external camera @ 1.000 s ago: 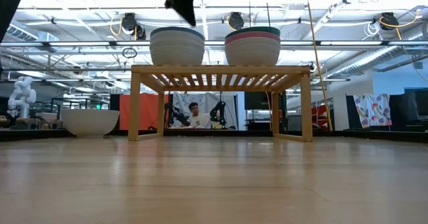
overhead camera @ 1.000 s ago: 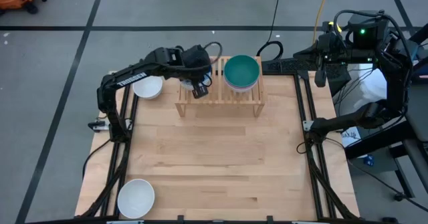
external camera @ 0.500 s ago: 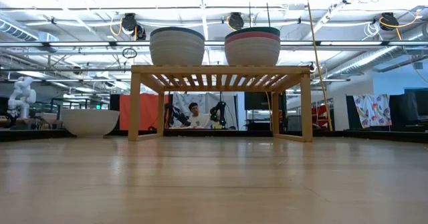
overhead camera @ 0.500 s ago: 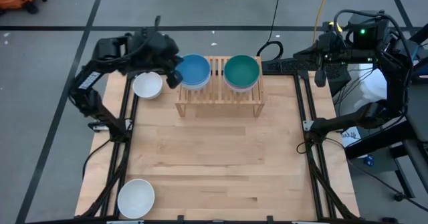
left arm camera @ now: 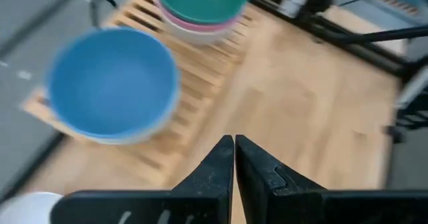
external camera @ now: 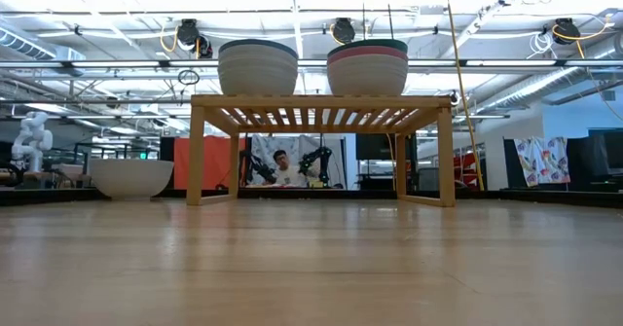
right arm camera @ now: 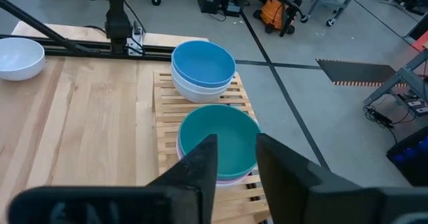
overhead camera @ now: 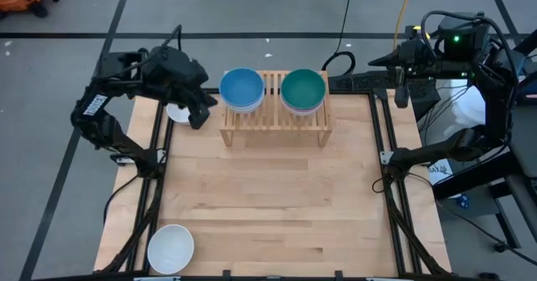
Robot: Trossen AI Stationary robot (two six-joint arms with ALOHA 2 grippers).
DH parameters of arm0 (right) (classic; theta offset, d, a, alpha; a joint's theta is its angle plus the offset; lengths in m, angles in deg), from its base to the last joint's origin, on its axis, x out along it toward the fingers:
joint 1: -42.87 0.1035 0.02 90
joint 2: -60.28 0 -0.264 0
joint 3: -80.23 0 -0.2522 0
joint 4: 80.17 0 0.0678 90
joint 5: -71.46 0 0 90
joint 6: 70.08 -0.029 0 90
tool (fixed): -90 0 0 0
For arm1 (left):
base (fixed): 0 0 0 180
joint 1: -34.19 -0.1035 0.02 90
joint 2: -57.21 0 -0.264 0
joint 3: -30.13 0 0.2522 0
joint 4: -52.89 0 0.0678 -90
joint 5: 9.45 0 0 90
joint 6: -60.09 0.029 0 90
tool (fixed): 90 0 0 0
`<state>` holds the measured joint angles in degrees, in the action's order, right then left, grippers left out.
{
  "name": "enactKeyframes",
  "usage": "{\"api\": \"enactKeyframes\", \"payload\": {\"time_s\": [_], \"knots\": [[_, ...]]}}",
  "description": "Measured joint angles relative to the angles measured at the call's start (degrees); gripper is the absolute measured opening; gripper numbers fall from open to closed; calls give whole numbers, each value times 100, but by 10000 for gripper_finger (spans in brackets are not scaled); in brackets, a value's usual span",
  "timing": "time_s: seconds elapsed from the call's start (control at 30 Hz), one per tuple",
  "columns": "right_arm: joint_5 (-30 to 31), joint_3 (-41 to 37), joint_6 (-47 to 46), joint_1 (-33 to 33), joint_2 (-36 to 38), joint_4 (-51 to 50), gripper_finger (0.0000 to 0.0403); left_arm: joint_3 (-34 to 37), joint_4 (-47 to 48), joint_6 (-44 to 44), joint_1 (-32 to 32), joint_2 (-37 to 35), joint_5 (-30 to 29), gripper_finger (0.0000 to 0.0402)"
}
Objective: Place and stack bowls onto a shelf
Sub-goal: Stack the white bowl on top of the blue bowl on the shelf
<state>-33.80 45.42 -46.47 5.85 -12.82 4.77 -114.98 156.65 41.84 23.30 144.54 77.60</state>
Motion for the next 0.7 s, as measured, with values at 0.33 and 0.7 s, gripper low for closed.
{"api": "enactKeyframes", "payload": {"time_s": [0.33,0.7], "knots": [[-3,0,0,-1,2,-44,134,7,0,-122,1057,-2,914,21],[-5,0,0,0,2,-86,134,7,0,-493,1970,-4,352,5]]}}
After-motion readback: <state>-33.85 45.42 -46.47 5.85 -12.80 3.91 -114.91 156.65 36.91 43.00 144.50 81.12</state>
